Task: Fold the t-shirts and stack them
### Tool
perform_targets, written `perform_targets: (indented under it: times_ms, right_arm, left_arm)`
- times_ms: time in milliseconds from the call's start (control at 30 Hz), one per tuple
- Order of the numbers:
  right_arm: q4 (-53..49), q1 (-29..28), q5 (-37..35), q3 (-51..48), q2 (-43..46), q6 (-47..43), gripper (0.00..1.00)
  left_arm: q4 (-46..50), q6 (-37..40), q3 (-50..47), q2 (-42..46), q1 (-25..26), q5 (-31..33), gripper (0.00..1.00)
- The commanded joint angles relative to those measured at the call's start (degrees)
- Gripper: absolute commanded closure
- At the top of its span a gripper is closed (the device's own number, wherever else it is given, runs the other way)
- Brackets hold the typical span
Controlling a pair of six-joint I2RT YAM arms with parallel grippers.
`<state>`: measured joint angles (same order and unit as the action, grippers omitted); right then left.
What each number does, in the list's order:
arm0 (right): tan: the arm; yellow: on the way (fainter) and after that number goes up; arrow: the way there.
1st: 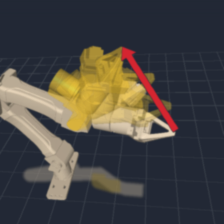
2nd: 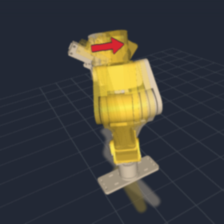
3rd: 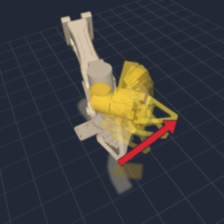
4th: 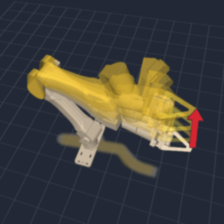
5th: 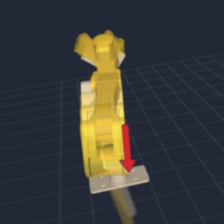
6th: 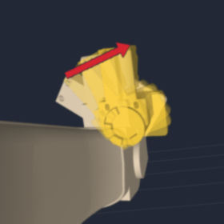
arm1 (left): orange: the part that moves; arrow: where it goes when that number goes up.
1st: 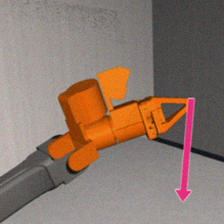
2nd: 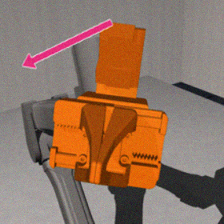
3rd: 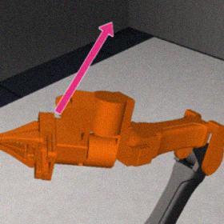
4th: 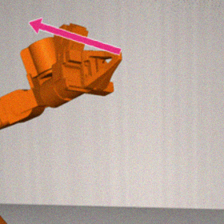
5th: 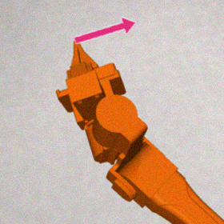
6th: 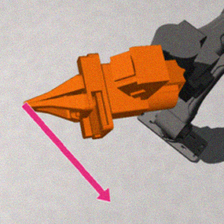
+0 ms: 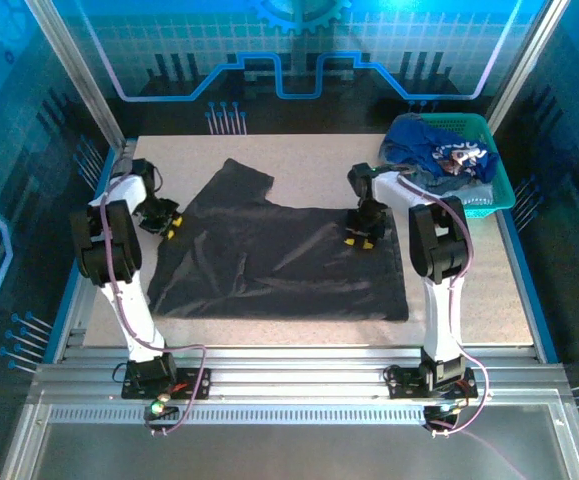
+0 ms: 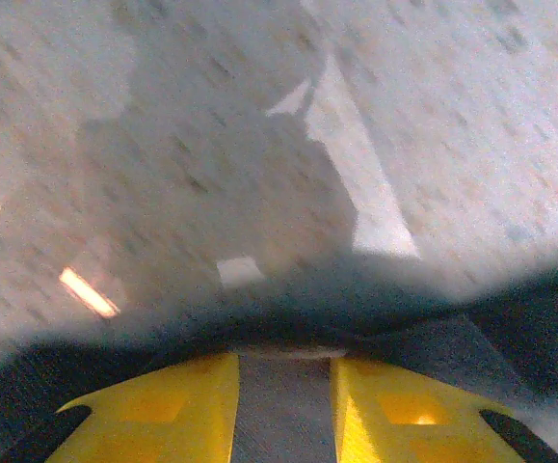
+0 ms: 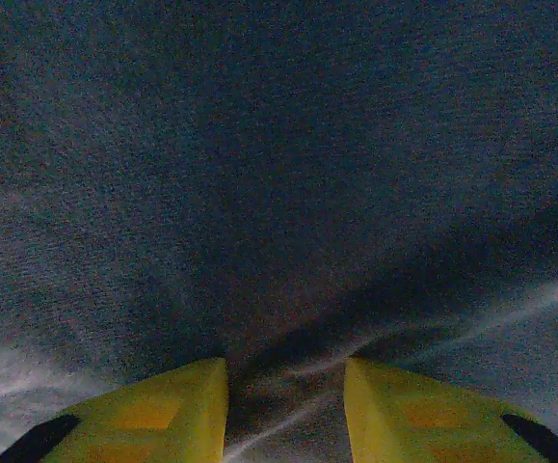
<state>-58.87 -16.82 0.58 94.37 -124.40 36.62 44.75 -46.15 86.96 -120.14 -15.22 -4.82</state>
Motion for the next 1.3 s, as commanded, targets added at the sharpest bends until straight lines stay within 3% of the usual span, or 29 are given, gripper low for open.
perform_targets:
  times_ms: [0, 233, 400, 567, 800, 967, 1133, 1267]
  right_arm:
    - [-1.71, -2.35, 4.21, 1.41, -1.28, 1.20, 0.61]
    - [-2.74, -4.26, 8.04, 4.33, -2.60, 3.00, 0.59]
    - [-3.20, -2.27, 2.77, 5.74, 2.53, 4.31, 0.56]
    - [-1.62, 2.23, -2.26, 8.01, 4.31, 2.41, 0.54]
    - [-5.72, 6.72, -9.78, 15.10, -2.24, 1.49, 0.54]
    - [-4.54, 7.62, -12.57, 13.93, -3.26, 2.54, 0.52]
    - [-4.85, 7.55, -13.73, 13.21, -5.15, 4.48, 0.53]
    - [-3.44, 7.76, -14.81, 12.86, -6.71, 4.17, 0.60]
  left_arm:
    - [1.90, 3.83, 2.38, -2.31, -1.44, 1.69, 0.68]
    - [4.91, 4.58, 6.34, -4.27, -4.13, 3.47, 0.66]
    - [6.13, 3.93, 9.09, -1.51, -4.56, 5.84, 0.63]
    - [3.47, 2.70, 16.59, -0.41, 0.99, 4.57, 0.53]
    - [-10.59, 0.33, 29.20, -10.51, 9.25, -6.96, 0.42]
    - [-23.14, -1.23, 32.37, -16.52, 11.91, -10.50, 0.40]
    - [-23.00, -1.00, 38.57, -21.30, 13.18, -11.87, 0.40]
    - [-23.00, -1.65, 38.62, -21.71, 13.38, -11.97, 0.41]
